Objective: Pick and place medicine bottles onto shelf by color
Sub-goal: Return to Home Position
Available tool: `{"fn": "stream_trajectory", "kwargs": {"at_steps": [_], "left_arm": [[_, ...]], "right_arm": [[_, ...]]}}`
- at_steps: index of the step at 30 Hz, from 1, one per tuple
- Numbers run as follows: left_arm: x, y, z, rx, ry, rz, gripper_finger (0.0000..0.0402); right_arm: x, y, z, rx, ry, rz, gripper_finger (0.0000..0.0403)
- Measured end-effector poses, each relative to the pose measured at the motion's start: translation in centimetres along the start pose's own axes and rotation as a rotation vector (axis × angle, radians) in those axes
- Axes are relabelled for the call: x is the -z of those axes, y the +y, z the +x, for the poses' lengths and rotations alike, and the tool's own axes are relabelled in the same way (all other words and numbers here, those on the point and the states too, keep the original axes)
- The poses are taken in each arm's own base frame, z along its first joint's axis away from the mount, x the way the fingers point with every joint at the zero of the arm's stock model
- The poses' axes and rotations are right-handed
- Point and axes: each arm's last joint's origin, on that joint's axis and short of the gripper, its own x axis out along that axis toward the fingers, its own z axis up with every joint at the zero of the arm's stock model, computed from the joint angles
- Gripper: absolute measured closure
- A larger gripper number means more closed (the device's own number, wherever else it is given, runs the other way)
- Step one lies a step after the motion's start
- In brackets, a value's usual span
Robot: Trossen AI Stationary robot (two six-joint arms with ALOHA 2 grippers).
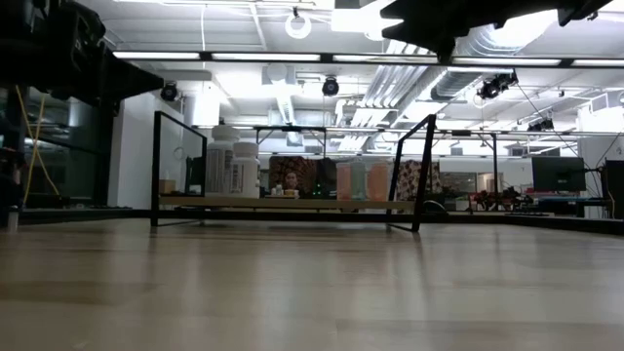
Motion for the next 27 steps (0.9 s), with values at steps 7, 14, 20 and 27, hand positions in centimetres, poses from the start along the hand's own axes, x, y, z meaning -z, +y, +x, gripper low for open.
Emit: {"fn": "stream_trajectory", "kwargs": {"at_steps": [7,14,20,27], "left_arm": [[1.0,-0.1,0.6,0.068,-0.063,-0.032,0.0401],[1.0,-0.1,0.6,0.080,-0.062,-0.028,0.0401],[1.0,-0.1,0.6,0.079,-0.062,-0.005,0.0401],[1.1,-0.1,0.6,0.078,-0.055,-0.003,0.0399]], "right_arm": [[0.0,-0.3,-1.2,-0.012,0.072,-0.001,0.0279],[1.1,-1.1,-3.0,-0.095,0.090,0.038,0.0385],[2.8,-3.6,-6.4,-0.065,0.004,0.126,0.0386],[3.7,-4.4,-10.3,-0.116,-0.149,0.147,0.0399]]}}
